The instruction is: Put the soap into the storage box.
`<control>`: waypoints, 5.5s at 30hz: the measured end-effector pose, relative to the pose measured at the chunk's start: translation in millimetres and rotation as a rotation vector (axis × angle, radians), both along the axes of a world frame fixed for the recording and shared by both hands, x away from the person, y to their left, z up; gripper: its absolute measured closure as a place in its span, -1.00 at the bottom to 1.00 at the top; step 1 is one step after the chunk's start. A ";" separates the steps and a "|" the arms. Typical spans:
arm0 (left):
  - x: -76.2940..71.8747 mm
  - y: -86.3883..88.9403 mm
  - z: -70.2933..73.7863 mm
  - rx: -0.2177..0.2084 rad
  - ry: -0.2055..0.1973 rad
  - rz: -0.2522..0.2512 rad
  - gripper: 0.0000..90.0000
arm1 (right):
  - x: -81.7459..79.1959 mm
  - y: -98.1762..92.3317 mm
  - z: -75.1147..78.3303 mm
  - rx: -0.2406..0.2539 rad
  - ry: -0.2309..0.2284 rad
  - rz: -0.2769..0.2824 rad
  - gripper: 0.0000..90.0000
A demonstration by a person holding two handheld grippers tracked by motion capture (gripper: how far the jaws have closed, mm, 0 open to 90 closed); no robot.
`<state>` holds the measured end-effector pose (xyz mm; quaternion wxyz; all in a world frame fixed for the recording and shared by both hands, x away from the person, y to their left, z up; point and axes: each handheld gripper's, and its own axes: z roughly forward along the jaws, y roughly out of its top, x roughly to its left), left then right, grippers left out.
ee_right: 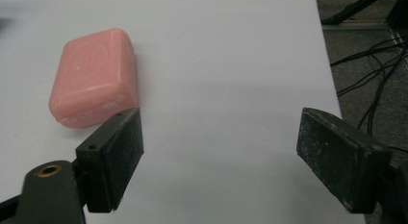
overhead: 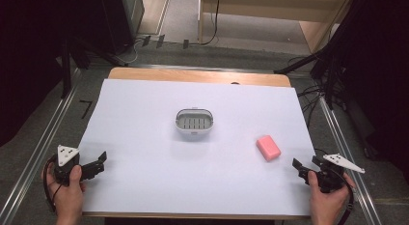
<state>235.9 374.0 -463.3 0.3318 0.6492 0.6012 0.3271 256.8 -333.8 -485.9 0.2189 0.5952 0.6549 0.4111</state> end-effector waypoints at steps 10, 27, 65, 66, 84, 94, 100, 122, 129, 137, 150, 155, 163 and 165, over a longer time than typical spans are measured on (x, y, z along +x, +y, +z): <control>-0.9 -1.0 0.0 0.005 -0.008 -0.001 -0.84 | 5.7 13.8 6.9 -0.105 0.137 0.079 -0.66; -0.7 -2.2 0.0 0.018 -0.001 -0.007 -0.84 | 31.3 46.4 29.4 -0.211 0.368 0.218 -0.65; -0.1 -3.1 -0.1 0.030 0.004 -0.006 -0.84 | 72.2 94.5 38.1 -0.239 0.419 0.264 -0.69; -0.1 -2.9 -0.2 0.027 0.002 -0.007 -0.84 | 75.1 96.6 38.2 -0.246 0.421 0.263 -0.69; 0.2 -2.7 -0.3 0.024 0.002 -0.011 -0.84 | 93.9 109.3 33.9 -0.298 0.446 0.255 -0.55; 0.3 -3.0 -0.4 0.025 0.003 -0.011 -0.84 | 98.3 112.2 28.9 -0.297 0.472 0.268 -0.25; 0.3 -2.9 -0.1 0.026 0.009 -0.015 -0.84 | 97.7 112.8 29.1 -0.306 0.460 0.269 -0.14; -0.7 -2.0 0.1 0.021 -0.001 -0.006 -0.83 | 103.9 139.8 48.7 -0.349 0.371 0.428 -0.14; -0.2 -2.4 -0.3 0.021 -0.002 -0.005 -0.83 | 109.6 156.9 53.8 -0.367 0.347 0.497 -0.14; -0.1 -2.3 -0.2 0.020 -0.001 -0.003 -0.83 | 113.6 172.5 58.3 -0.383 0.322 0.550 -0.14; -0.2 -1.7 0.0 0.018 0.002 -0.005 -0.83 | 117.2 195.8 62.6 -0.416 0.263 0.692 -0.14; -0.1 -1.4 0.0 0.016 0.002 -0.005 -0.83 | 118.1 207.0 67.2 -0.419 0.244 0.750 -0.14; 0.1 -1.3 -0.1 0.015 0.002 -0.005 -0.83 | 120.1 219.0 74.7 -0.424 0.208 0.803 -0.14; 0.1 -1.3 -0.1 0.015 0.002 -0.005 -0.83 | 120.5 220.4 75.5 -0.427 0.203 0.807 -0.14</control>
